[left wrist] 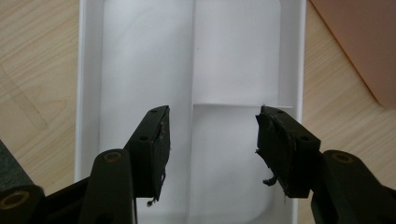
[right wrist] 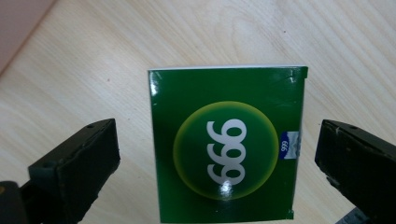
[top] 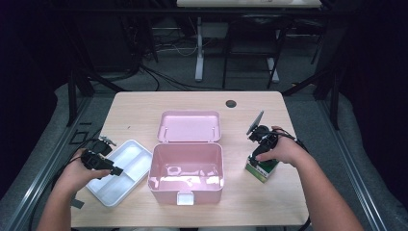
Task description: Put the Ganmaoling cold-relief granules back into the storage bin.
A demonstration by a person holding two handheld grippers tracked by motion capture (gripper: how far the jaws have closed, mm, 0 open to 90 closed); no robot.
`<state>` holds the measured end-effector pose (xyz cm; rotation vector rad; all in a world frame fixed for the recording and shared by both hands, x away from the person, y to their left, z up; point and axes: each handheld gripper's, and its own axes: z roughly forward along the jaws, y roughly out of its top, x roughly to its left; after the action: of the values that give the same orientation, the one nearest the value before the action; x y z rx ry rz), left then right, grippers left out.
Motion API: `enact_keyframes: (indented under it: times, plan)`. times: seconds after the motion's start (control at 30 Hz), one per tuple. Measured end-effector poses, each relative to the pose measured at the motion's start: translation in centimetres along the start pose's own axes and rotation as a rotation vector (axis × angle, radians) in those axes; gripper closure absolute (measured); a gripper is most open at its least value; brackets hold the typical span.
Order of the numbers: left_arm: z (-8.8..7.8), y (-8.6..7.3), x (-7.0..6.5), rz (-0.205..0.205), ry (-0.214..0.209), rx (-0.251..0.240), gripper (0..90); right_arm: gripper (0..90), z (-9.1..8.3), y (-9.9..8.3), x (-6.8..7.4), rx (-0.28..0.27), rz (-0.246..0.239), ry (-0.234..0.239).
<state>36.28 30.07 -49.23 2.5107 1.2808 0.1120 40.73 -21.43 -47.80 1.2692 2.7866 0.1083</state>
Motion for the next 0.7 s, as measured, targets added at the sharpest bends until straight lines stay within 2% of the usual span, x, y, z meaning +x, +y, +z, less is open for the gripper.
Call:
enact_keyframes:
  times: [0.03, 0.13, 0.2, 0.27, 0.5, 0.53, 0.57, 0.6, 0.7]
  plan:
    - [0.0, 0.0, 0.0, -0.001, 0.003, -0.001, 44.5, 0.0, 0.0, 0.1, -0.1, 0.02, 0.004, -0.002]
    - [0.0, 0.0, 0.0, 0.002, 0.003, -0.003, 44.5, 0.0, 0.5, 0.0, -0.2, 0.009, 0.011, 0.007]
    - [-0.1, 0.0, 0.0, 0.0, 0.003, -0.006, 44.5, 0.0, 0.7, -0.1, -0.3, 0.016, 0.011, -0.008]
    - [-0.1, 0.0, 0.0, 0.001, 0.002, -0.007, 44.5, 0.0, 0.9, -0.1, -0.4, 0.021, 0.015, 0.008]
    - [0.0, 0.0, 0.1, -0.004, 0.004, -0.012, 44.4, 2.7, 1.1, -0.3, -0.7, 0.034, 0.013, 0.017]
    - [-0.1, 0.0, 0.1, -0.004, 0.004, -0.012, 44.4, 3.3, 1.0, -0.3, -0.7, 0.05, 0.01, 0.019]
    - [-0.1, 0.0, 0.1, -0.004, 0.005, -0.012, 44.4, 4.2, 1.1, -0.4, -0.7, 0.032, 0.013, 0.023]
    - [-0.1, 0.0, 0.1, -0.004, 0.005, -0.013, 44.4, 5.1, 0.9, -0.3, -0.8, 0.052, 0.01, 0.027]
    - [-0.2, 0.0, 0.1, -0.001, 0.005, -0.017, 44.4, 7.0, 1.1, -0.5, -0.8, 0.034, 0.017, 0.036]
